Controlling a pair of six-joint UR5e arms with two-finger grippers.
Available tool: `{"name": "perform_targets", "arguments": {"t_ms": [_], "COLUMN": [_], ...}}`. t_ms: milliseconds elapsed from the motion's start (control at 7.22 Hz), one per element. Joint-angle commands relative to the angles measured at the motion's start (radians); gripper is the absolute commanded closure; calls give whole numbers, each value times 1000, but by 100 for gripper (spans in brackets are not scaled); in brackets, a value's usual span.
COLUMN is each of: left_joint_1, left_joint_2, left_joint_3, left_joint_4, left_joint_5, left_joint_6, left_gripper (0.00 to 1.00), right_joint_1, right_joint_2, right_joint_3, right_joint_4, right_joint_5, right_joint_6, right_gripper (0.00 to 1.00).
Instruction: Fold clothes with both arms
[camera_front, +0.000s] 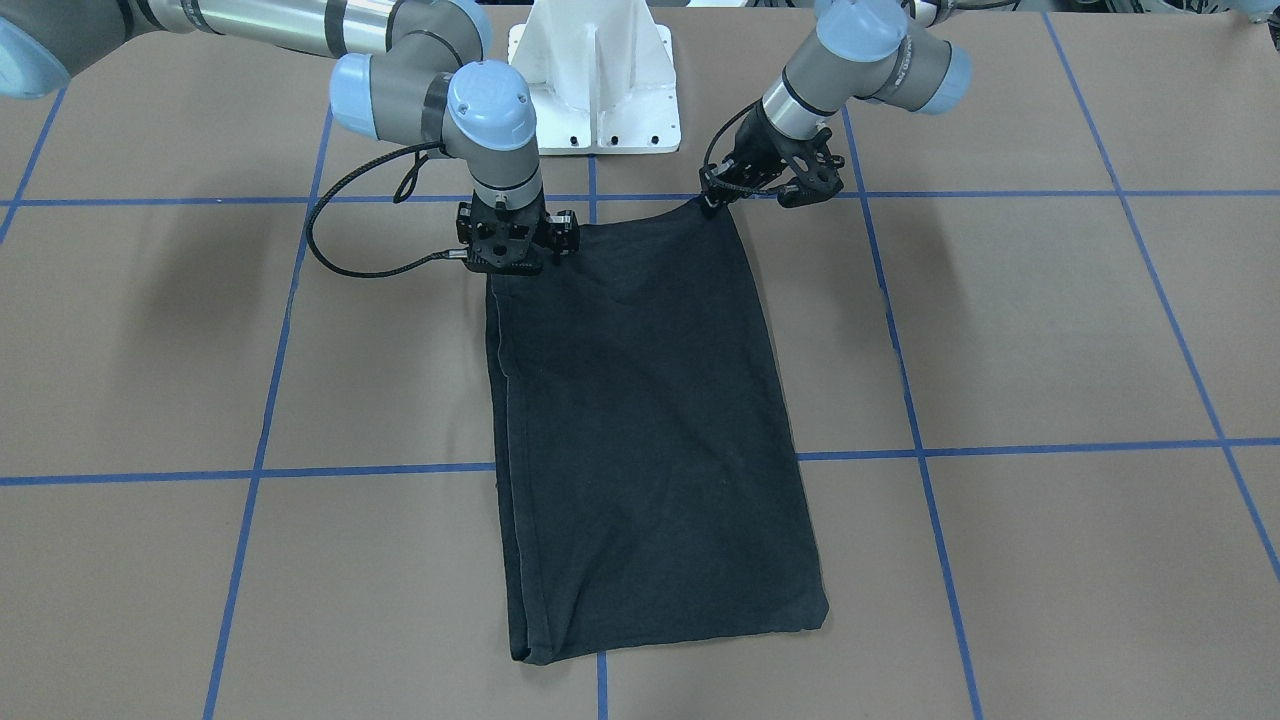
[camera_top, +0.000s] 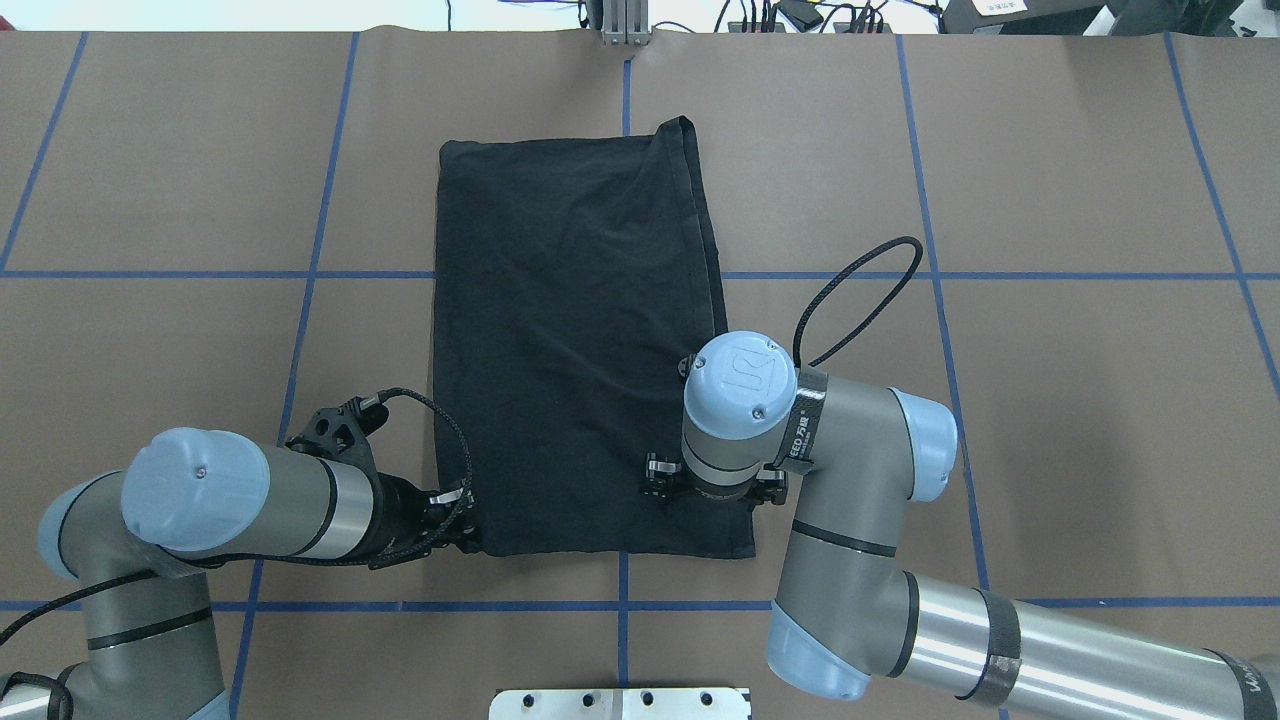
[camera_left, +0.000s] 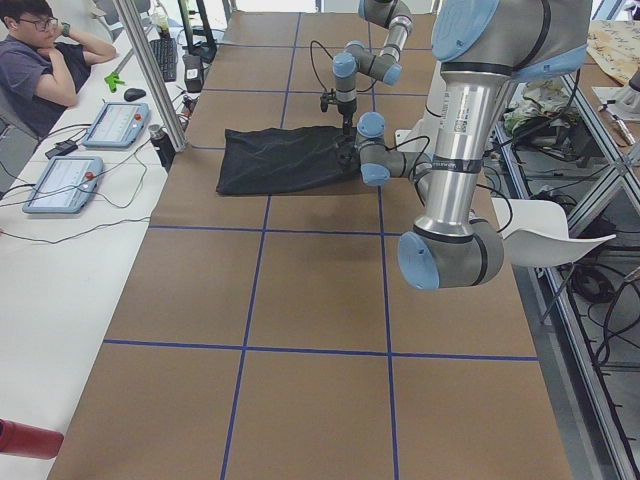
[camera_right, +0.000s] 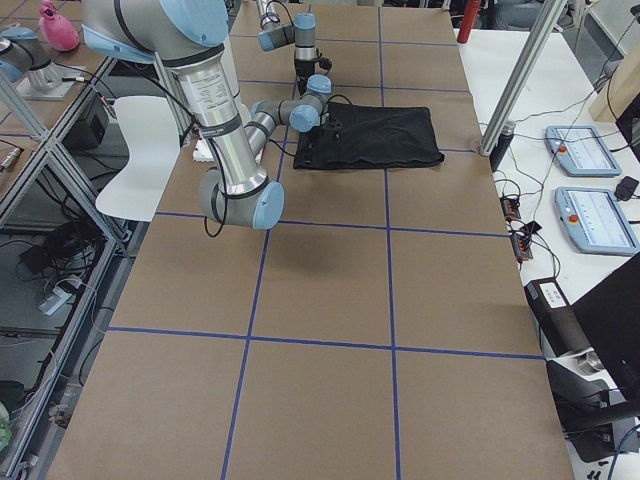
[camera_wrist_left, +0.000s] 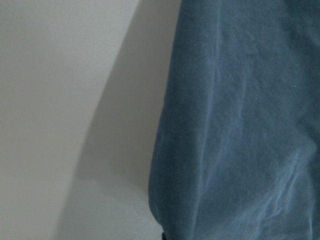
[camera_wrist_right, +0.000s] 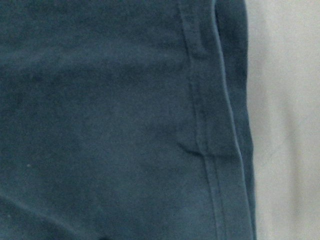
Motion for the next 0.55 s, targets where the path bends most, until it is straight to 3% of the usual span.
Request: {"name": "perform_targets", "arguments": {"t_ms": [0,416], "left_joint_1": [-1,1], "left_joint_2": [0,0], "left_joint_3": [1,2], "left_joint_4": [0,0], "left_joint_5": [1,1], "left_joint_6": [0,-2], "left_gripper": [100,100], "right_joint_1": [-2,-2], "right_joint_2": [0,-3], "right_joint_3": [2,5], "right_joint_4": [2,2], "right_joint_5": [8,15], "right_joint_6": [0,0], "right_gripper": [0,0]}}
